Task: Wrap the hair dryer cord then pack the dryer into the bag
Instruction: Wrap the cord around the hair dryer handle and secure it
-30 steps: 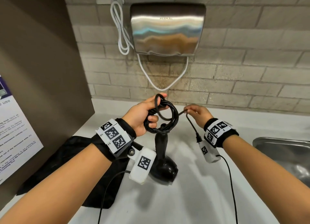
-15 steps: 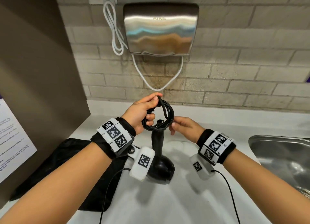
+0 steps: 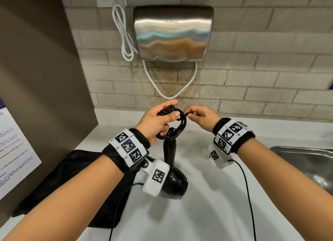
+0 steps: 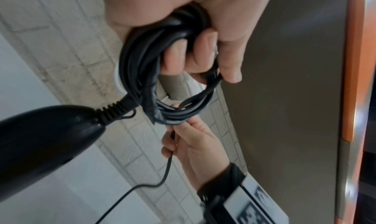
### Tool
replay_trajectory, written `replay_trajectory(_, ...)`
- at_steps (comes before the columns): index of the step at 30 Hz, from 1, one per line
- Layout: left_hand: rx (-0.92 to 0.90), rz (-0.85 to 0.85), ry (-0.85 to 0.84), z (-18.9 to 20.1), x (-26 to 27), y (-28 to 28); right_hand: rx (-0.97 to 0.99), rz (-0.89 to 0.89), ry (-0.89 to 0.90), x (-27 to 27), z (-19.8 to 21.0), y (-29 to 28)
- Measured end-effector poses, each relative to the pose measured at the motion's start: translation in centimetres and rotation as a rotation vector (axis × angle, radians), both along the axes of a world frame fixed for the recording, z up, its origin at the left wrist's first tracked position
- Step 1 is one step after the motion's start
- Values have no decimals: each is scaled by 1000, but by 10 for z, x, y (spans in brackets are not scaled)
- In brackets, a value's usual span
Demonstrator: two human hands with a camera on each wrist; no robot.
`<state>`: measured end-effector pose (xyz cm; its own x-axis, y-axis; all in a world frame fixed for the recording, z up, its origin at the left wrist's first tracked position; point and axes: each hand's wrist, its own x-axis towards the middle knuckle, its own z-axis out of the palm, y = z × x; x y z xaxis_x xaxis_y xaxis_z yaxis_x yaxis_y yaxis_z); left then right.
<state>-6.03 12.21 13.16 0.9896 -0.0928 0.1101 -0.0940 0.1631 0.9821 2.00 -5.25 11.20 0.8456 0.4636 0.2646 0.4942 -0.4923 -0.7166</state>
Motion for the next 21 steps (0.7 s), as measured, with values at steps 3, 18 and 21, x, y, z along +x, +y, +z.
replay_trajectory(3, 2, 27, -24, -1, 2, 3, -16, 91, 52, -5, -4, 3)
replay_trajectory(18, 17, -67, 39, -5, 2, 6, 150, -187, -201, -10, 34, 28)
replay_trajectory(21, 83, -47, 48, -3, 2, 8, 108, -184, -266, -14, 41, 31)
